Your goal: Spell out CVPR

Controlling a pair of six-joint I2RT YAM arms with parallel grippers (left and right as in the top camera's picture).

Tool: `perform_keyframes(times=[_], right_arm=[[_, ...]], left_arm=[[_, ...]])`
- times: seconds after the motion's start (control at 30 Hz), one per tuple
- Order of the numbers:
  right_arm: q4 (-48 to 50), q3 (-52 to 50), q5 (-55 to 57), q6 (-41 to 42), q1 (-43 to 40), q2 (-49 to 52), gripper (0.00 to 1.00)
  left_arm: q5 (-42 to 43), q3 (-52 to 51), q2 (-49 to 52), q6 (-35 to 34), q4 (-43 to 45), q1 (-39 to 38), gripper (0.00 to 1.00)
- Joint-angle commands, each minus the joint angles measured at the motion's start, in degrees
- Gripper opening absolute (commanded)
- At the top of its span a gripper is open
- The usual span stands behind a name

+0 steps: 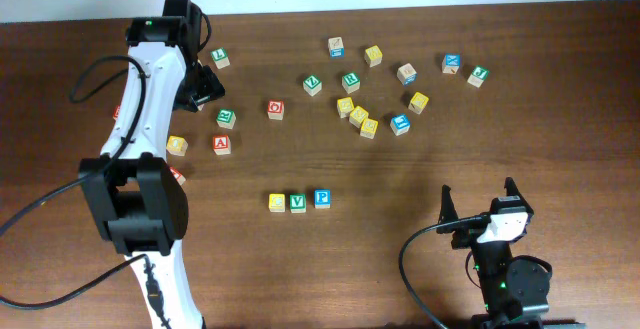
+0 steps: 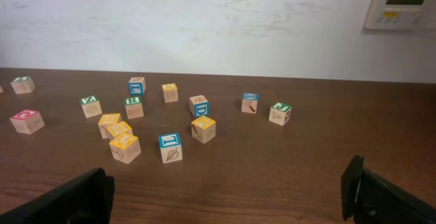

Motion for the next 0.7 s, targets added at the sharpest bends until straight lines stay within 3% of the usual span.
perform_keyframes(times=[0.0,0.67], right_arm=[[-0.4,-0.3,0.5,0.4,-0.4,-0.4,0.98],[-0.4,-0.3,0.5,0.4,-0.4,-0.4,0.98]], left_arm=[[-1.0,-0.2,-0.1,0.3,-0.7,0.5,0.99],[-1.0,-0.2,-0.1,0.3,0.0,0.5,0.99]])
